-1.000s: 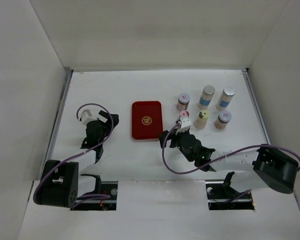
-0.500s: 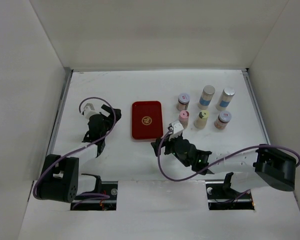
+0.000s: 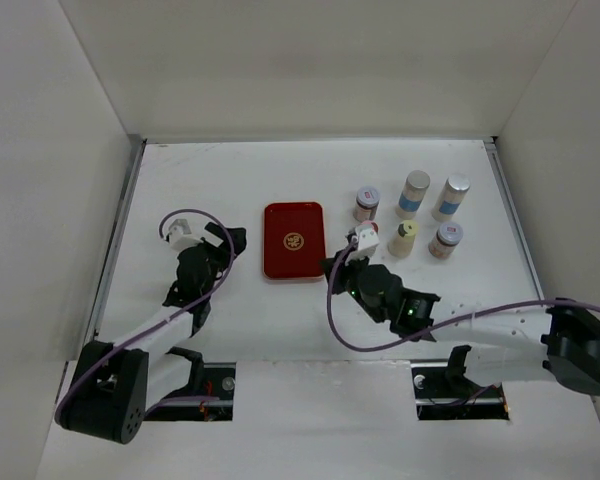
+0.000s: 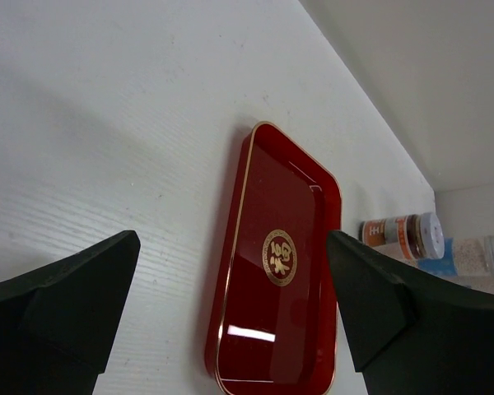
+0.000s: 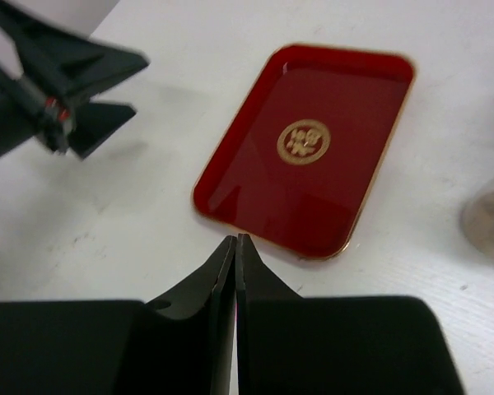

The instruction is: Organize the condiment bottles

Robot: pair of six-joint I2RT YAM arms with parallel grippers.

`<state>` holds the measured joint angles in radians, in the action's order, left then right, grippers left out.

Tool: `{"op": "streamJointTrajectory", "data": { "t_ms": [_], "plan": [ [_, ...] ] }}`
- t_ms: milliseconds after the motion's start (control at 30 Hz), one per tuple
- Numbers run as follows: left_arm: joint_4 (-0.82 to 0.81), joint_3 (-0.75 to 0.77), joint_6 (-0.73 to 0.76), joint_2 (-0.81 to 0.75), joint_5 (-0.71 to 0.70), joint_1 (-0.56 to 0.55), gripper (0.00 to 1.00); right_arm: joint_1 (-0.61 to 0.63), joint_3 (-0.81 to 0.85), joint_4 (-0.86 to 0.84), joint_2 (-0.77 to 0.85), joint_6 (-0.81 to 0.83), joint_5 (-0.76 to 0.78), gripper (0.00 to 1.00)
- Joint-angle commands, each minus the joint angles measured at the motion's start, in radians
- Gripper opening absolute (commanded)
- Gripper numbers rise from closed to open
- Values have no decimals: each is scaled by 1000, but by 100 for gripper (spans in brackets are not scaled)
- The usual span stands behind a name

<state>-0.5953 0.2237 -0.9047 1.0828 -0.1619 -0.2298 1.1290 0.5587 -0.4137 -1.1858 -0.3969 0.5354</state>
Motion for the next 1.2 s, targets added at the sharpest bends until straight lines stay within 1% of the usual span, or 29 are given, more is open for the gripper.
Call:
{"op": "streamJointTrajectory", "data": {
  "t_ms": [0, 67, 100, 200, 267, 367, 400, 467, 633, 767, 933, 1067, 1133, 1167],
  "plan": [
    [-69, -29, 13, -69, -15, -7, 100, -47, 156, 211, 41, 9, 119, 10],
    [-72, -37, 16, -90, -7, -7, 100, -93, 211, 295, 48, 29, 150, 14],
    [-72, -37, 18, -98, -2, -7, 100, -123, 233, 323, 51, 32, 150, 20],
    [-74, -44, 20, -98, 2, -15, 100, -238, 297, 403, 37, 26, 132, 39],
    [-83, -47, 20, -71, -5, -24, 100, -312, 343, 456, 2, 26, 106, 54],
    [-112, -44, 15, -12, 4, -27, 100, -381, 412, 535, -76, 30, 58, 73],
    [-121, -43, 13, 8, 7, -30, 100, -396, 431, 556, -106, 30, 40, 79],
    [-133, -38, 10, 38, 24, -27, 100, -418, 458, 587, -161, 36, 6, 84],
    [-143, -37, 9, 46, 27, -16, 100, -456, 458, 586, -239, 43, -12, 82],
    [-143, -46, 7, 20, 27, -7, 100, -475, 446, 572, -279, 38, -20, 76],
    [-143, -38, 4, 52, 39, -4, 100, -489, 451, 563, -342, 30, -26, 73],
    [-143, -37, 4, 49, 35, -4, 100, -496, 468, 549, -376, 30, -31, 62],
    [-143, -37, 3, 52, 42, -1, 100, -493, 486, 553, -376, 35, -28, 48],
    [-143, -38, 3, 51, 45, -1, 100, -490, 489, 547, -361, 38, -19, 44]
  ]
}}
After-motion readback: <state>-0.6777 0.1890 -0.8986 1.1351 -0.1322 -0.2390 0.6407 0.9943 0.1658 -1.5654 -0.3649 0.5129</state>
